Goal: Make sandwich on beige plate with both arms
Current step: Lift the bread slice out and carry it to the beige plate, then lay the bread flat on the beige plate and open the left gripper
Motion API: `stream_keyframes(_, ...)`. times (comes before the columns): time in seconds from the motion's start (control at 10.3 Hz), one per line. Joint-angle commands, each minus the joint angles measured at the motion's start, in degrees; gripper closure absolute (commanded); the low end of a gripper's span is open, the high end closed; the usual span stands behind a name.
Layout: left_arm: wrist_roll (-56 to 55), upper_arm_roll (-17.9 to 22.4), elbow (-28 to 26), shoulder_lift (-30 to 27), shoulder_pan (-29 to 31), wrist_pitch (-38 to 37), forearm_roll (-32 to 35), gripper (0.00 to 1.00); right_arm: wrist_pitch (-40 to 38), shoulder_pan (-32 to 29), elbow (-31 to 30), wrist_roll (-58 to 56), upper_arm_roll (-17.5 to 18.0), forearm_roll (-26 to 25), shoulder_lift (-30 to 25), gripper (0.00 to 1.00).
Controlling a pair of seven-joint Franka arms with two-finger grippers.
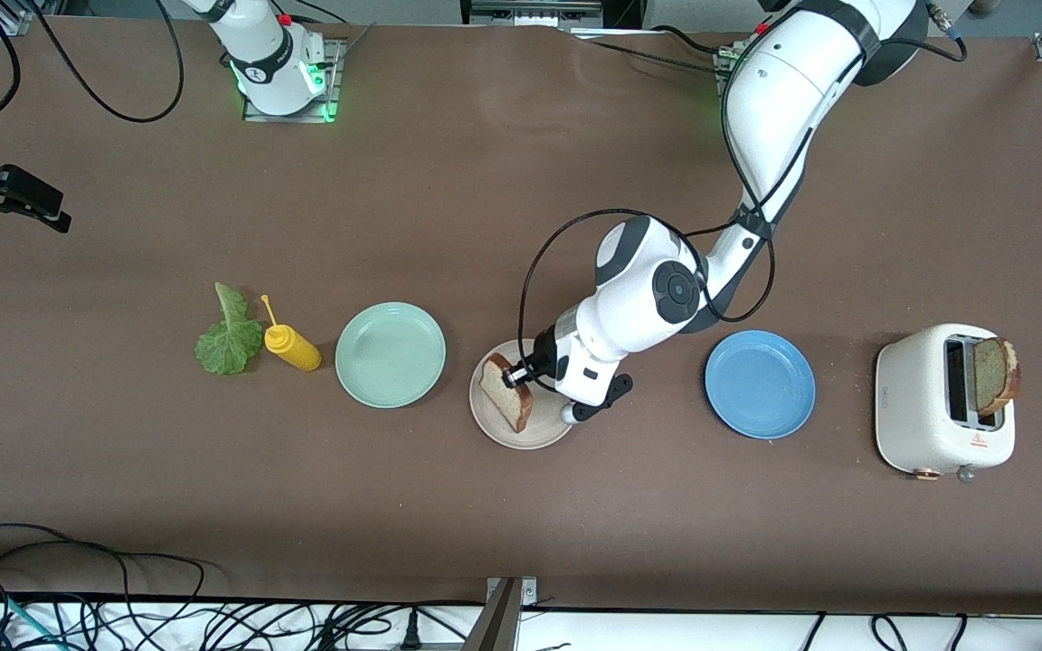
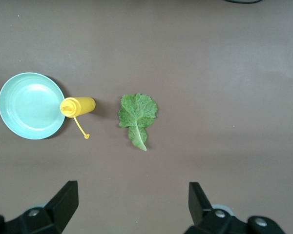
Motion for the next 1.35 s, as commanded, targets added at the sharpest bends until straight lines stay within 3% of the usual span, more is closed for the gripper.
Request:
stream_keyframes(0.0,0.26,0.46,-0.8,0.22,-0.21,0.44,-1.35,0.97,-0.81,0.13,0.51,0.16,-0.14,-0.53,-0.27,0.0)
stream_keyframes(0.1,0.18,0.46,-1.24,-0.04,0.05,0.01,-1.26,0.92,-0.81,0.13,0.51,0.16,-0.14,-0.53,-0.27,0.0)
stream_keyframes(0.19,0.0,0.46,-1.24,-0.13,0.14,-0.08,-1.35,0.72,-0.81,0.13,0.51,0.07,-0.14,-0.44,-0.27,0.0)
stream_keyframes(0.29,-1.13,0.46,-1.33,-0.13,0.15,-0.17,-1.35,0.6,-0.81,0.13,0.51,0.16,-0.14,-0.44,-0.27,0.0)
stream_keyframes(0.39,-1.32,0.46,-1.77,-0.22,0.49,-0.35,-1.26,0.36,-0.72,0.13,0.51,0.25,-0.14,-0.44,-0.27,0.0)
stream_keyframes(0.48,-1.32,0.63,-2.64,-0.39,0.58,-0.52,-1.17,0.06,-0.72,0.13,0.51,0.25,-0.14,-0.44,-0.27,0.0)
stream_keyframes(0.58,-1.23,1.85,-3.26,-0.65,0.5,-2.09,-1.09,0.0,-0.72,0.13,0.51,0.16,-0.14,-0.44,-0.18,0.0)
stream_keyframes(1.26,-1.14,2.21,-3.26,-1.1,2.43,-17.46,10.5,0.0,-0.72,0.13,0.51,0.33,-0.14,-0.36,-0.18,0.0)
